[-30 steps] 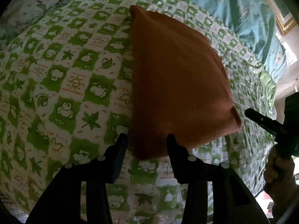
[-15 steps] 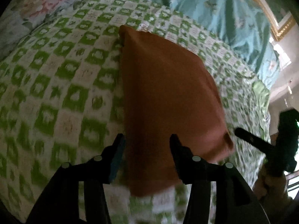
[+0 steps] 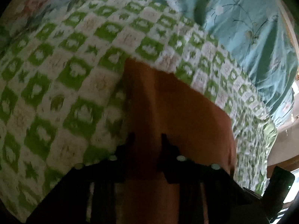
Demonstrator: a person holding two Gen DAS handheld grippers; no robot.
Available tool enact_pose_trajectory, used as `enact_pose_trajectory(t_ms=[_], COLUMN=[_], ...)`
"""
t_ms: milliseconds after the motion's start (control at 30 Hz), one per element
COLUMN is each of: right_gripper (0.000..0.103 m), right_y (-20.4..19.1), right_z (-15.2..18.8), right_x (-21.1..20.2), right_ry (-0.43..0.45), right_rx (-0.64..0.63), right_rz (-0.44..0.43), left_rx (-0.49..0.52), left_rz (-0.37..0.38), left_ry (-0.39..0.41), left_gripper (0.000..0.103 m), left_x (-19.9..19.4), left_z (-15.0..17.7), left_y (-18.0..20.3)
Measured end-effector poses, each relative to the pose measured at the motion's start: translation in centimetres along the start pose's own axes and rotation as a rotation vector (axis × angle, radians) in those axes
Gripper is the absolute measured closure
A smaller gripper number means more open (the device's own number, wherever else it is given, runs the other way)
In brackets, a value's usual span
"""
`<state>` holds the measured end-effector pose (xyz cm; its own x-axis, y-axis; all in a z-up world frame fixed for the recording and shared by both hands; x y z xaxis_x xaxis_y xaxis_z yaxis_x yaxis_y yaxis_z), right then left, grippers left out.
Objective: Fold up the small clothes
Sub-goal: 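Release the sweater and lift both grippers away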
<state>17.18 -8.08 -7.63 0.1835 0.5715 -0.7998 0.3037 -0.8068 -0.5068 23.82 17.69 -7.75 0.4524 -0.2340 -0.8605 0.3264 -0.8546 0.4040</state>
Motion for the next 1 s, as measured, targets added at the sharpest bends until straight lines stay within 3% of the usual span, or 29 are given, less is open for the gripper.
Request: enact_pose_trajectory(t_ms=[167,267,400,567,700,1000], right_gripper=[0.077,0.077,0.077,0.077,0.077,0.076], right_y=[0.7,1.4,1.4,1.3,0.9,-0.6], right_z=[-0.5,-0.6,-0.4,0.5,1.7,6.0], right_x=[1.3,1.7,1.0,-0.3,-2.1,-4.6], right_ry=[-0.012,-0.007,0.001,0.011,0.039,0.061], right_rx=[-0.034,-0.018,0.008,0.048,0.066,0.047], right_rz=[0.007,-0.02,-0.01,0.017,0.037,0.075], left_rx=[0.004,-0.014,-0.034,-0.013,0.034,0.182], left_rz=[-0.028,-0.039,-0.098,-0.177,-0.156,-0.099], left_ry=[0.012,0.016,0.039,0.065,0.055,-0.026], left_gripper=[0.081,0.073,0.061,0.06,0.06,0.058], left_x=[1.3,1.4,0.5,-2.2,-4.8,-7.6], left_z=[-0.2,-0.7,-1.9,-1.9,1.1,12.6], left_y=[-1.0,-1.4,-2.3,-2.2,-1.4,1.2])
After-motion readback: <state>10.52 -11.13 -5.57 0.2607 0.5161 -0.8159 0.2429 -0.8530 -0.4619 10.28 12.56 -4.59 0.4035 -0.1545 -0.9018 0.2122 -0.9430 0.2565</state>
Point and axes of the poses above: each gripper's, at about its wrist camera, not at the fingertips, and x roughly the way its jaws point, y to its right, z to its underside, the point moved 2 cm from there along x, roughly the way its jaws point, and after that the axes turned 6 degrees about -y, right-handed, at the moved point
